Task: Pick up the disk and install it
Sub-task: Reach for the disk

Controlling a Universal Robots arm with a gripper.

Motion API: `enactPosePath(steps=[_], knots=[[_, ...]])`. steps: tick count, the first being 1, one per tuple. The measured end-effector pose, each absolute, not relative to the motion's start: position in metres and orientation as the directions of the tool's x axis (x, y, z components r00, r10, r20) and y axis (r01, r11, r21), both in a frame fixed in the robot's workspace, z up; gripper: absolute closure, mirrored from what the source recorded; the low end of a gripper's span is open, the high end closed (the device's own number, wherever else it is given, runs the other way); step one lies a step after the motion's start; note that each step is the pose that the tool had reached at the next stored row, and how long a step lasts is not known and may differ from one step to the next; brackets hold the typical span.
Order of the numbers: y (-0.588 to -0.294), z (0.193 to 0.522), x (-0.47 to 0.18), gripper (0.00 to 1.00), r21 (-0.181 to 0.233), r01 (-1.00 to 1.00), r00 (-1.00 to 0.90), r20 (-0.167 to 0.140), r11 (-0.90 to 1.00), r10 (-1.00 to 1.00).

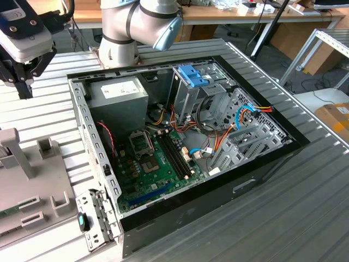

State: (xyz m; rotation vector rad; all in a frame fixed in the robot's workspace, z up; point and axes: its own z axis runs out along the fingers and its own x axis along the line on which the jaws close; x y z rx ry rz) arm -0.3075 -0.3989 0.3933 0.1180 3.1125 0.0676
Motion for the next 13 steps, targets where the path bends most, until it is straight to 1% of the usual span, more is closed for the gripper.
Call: enactPosePath(steps=[13], knots=[[-0.399,0.393,-0.334,0.89,0.044,0.075,-0.997,-0.024,0.996,0.076]])
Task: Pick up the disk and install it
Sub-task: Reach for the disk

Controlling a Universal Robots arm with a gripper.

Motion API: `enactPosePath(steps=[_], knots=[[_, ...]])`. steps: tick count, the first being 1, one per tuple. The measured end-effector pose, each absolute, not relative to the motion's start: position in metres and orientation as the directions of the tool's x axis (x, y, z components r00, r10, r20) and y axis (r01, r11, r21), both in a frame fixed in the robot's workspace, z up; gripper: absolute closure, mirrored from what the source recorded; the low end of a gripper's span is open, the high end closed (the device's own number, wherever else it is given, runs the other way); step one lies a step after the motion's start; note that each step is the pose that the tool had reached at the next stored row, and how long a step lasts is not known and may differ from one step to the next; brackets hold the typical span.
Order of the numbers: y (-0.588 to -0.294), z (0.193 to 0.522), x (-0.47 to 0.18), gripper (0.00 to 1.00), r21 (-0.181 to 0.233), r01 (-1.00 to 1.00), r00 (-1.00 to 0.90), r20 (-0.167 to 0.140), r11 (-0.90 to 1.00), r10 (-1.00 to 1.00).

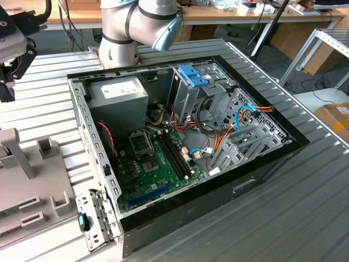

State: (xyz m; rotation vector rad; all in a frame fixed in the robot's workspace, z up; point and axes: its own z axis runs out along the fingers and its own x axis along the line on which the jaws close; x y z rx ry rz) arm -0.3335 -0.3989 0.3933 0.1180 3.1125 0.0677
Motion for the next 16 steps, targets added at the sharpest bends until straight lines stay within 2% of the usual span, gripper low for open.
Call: enactPosePath(steps=[2,16], knots=[[-0.3989,0.3933,-0.3487,0.89,0.044,0.075,-0.997,-0.024,0.996,0.076],[-0.3989,0.3933,-0.3513,0.89,0.044,0.075,-0.997,-0.024,0.996,0.076]])
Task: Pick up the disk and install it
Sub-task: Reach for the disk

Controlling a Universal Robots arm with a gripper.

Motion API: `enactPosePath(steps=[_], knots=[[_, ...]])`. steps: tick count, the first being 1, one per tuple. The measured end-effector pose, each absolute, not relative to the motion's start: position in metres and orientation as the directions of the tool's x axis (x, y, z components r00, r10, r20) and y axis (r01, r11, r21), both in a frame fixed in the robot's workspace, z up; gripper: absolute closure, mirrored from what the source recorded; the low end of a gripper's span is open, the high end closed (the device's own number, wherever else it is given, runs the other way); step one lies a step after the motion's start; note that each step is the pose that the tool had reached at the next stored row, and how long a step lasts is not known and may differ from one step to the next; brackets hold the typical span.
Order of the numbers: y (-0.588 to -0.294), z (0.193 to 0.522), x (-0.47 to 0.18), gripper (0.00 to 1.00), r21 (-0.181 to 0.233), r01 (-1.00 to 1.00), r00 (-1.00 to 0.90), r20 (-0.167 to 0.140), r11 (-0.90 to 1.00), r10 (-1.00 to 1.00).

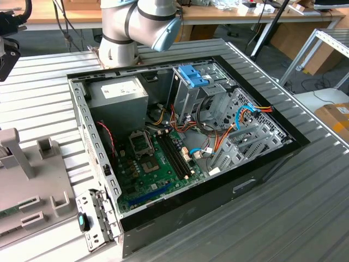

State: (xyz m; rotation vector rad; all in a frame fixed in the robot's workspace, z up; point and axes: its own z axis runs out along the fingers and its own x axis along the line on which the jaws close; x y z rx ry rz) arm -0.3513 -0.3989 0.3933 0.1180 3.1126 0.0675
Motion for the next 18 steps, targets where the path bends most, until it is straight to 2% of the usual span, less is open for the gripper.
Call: enactPosePath(steps=[18], knots=[[-0.399,0.393,-0.384,0.89,0.044,0.075,-0.997,-0.024,0.996,0.076]])
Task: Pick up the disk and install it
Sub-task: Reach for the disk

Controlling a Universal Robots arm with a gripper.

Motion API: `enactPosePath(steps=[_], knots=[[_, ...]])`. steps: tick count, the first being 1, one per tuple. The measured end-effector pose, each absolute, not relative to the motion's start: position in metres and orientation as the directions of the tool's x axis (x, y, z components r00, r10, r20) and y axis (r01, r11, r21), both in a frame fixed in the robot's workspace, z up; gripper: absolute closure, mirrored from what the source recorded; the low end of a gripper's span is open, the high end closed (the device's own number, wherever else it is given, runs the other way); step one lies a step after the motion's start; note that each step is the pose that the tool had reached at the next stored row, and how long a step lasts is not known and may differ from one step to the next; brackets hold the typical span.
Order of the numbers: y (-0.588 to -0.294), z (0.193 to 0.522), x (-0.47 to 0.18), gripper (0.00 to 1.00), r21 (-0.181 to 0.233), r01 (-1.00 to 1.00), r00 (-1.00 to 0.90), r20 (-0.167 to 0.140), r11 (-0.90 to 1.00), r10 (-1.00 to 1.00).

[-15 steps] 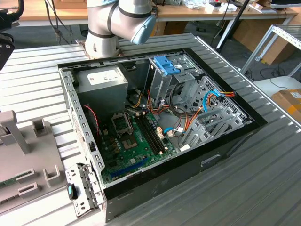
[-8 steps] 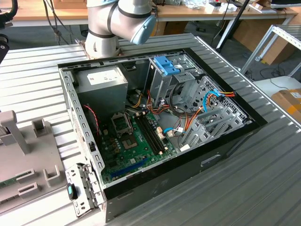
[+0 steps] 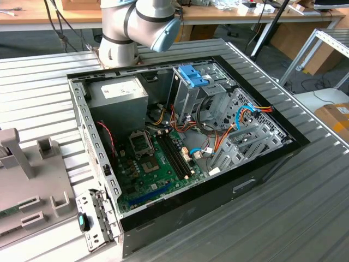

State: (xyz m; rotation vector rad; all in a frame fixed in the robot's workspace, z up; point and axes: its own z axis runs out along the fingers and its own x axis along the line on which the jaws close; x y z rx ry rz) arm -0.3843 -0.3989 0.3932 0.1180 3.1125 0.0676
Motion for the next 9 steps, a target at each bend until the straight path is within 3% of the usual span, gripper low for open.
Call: enactPosePath(steps=[9], knots=[[-0.399,0.393,-0.414,0.89,0.044,0.075,-0.997,-0.024,0.996,0.076]])
